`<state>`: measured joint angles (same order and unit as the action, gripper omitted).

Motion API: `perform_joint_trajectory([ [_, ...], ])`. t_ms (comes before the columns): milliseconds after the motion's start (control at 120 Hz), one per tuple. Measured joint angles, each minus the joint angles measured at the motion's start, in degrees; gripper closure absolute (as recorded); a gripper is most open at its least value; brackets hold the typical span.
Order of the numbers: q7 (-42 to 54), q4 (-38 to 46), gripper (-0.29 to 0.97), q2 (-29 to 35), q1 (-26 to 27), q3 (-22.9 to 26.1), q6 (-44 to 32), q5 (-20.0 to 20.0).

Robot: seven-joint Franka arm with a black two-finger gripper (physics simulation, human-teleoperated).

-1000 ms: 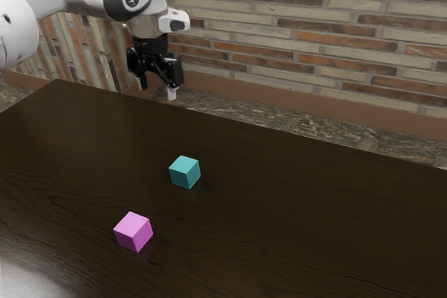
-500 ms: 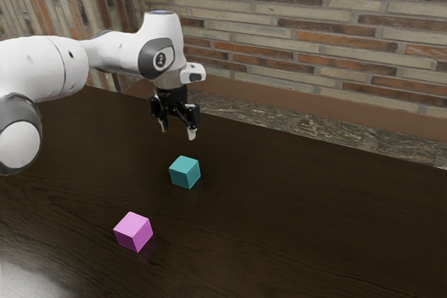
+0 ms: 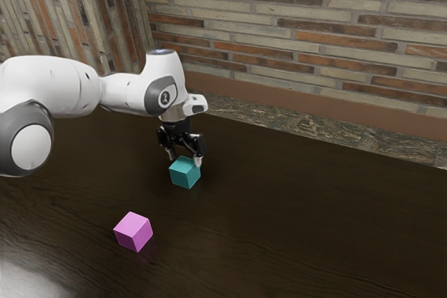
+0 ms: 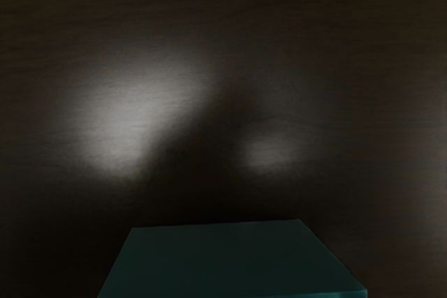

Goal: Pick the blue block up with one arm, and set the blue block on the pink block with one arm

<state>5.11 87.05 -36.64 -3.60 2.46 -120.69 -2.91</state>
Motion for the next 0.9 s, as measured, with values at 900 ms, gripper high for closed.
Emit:
perform_joint_trajectory([
  [900,1.36,4.96,0.36,1.28,-0.21,-0.04,-7.07,0.47],
])
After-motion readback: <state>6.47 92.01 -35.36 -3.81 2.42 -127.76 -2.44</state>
